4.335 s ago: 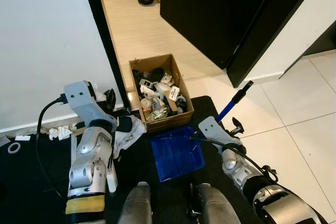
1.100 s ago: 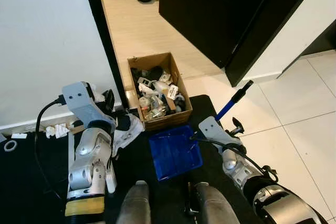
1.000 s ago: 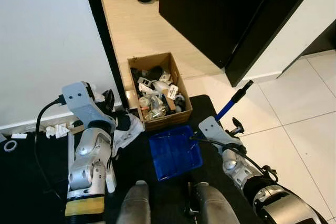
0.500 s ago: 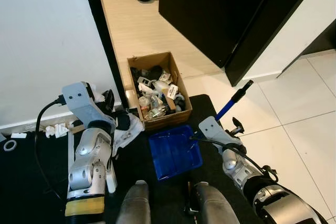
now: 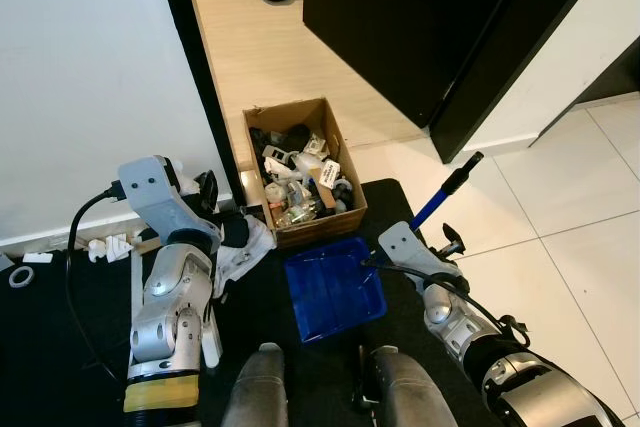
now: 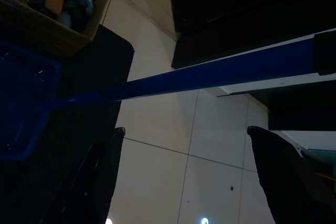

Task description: Sweep floor

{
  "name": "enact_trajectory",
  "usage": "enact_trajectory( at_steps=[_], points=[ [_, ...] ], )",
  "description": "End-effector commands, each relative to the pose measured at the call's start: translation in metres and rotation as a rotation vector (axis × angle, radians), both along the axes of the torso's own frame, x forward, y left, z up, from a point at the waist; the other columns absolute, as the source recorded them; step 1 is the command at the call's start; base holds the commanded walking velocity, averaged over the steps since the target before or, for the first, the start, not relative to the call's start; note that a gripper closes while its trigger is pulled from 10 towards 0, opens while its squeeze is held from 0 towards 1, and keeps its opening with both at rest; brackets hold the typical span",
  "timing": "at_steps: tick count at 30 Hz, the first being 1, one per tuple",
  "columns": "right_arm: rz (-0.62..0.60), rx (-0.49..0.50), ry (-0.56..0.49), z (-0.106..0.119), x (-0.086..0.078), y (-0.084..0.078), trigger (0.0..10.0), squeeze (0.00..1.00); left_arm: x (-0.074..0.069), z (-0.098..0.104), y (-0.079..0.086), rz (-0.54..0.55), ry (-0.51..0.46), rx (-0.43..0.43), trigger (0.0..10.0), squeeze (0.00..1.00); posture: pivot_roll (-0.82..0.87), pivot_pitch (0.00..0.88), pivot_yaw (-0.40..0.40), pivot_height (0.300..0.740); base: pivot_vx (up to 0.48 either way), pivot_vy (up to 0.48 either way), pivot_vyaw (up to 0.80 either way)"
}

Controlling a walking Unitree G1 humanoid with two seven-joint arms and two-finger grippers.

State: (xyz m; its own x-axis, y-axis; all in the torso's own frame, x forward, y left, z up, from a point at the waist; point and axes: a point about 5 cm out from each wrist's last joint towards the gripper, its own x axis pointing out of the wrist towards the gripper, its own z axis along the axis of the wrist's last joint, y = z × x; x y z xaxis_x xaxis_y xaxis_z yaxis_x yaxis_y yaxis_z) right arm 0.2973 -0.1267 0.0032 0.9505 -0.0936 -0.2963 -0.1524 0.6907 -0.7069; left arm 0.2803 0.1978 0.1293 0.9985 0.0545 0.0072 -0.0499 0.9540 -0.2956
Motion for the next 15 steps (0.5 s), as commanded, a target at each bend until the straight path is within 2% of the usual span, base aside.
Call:
enact_trajectory(
  at_steps=[1,15],
  points=[
    [-0.011,-0.006,0.026,-0.0057,-0.0052,-0.0047,10.0,0.0,-0.0032,-0.0004,-0.0005,0.007,-0.002,-0.002,10.0,0.0,0.12,0.225,-0.09,0.74,0.0,0.0,0.0],
    [-0.011,-0.006,0.026,-0.0058,-0.0052,-0.0042,10.0,0.0,-0.0024,0.0005,-0.0012,0.004,-0.004,0.001,10.0,0.0,0.12,0.223,-0.089,0.74,0.0,0.0,0.0]
  ],
)
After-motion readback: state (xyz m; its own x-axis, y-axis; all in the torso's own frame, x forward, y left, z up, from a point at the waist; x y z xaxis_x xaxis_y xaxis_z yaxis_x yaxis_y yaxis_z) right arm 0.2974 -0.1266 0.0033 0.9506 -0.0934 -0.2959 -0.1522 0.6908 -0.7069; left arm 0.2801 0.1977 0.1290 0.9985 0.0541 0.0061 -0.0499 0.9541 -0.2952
